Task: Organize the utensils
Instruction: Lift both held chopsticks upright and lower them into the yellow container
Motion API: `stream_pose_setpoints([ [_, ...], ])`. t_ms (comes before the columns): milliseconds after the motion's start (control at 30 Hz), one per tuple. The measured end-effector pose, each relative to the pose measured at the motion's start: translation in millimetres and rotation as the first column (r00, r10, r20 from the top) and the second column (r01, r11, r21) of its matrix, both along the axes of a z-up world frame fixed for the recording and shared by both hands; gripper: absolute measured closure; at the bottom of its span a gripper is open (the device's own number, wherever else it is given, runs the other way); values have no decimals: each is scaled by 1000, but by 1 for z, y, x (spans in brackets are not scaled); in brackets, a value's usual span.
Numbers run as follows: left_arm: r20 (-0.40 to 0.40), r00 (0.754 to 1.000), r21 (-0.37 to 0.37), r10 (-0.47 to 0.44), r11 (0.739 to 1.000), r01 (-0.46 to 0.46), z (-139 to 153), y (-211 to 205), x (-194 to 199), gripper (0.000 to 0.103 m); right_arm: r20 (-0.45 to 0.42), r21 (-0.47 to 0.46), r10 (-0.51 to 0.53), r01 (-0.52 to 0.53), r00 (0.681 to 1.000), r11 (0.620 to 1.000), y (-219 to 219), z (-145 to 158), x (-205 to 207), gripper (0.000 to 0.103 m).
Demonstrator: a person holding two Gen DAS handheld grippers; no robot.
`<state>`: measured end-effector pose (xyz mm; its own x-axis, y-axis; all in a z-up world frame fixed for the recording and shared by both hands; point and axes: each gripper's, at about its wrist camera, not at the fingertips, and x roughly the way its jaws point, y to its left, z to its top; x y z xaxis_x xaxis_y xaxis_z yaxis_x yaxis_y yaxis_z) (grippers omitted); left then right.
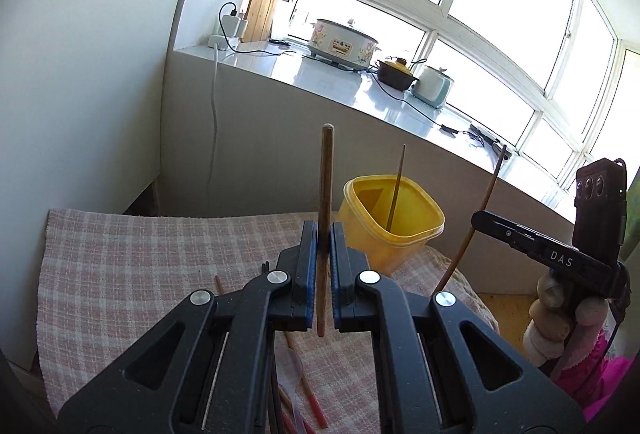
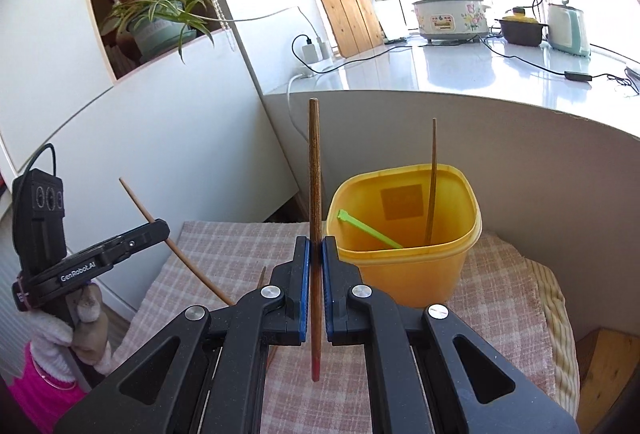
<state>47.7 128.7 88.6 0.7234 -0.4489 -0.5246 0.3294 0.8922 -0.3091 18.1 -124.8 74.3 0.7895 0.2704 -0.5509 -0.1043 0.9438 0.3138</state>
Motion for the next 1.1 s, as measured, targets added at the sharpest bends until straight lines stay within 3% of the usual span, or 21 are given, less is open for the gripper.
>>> stream_pose_setpoints([
  [733, 124, 991, -70, -43, 996, 52, 50, -55, 33, 99, 118, 31, -103, 100, 988, 995, -49, 40, 7, 98],
  [1100, 138, 990, -53, -33, 998, 41, 52, -72, 49, 99, 140, 61, -121, 114, 983, 992, -62, 50, 16, 98],
])
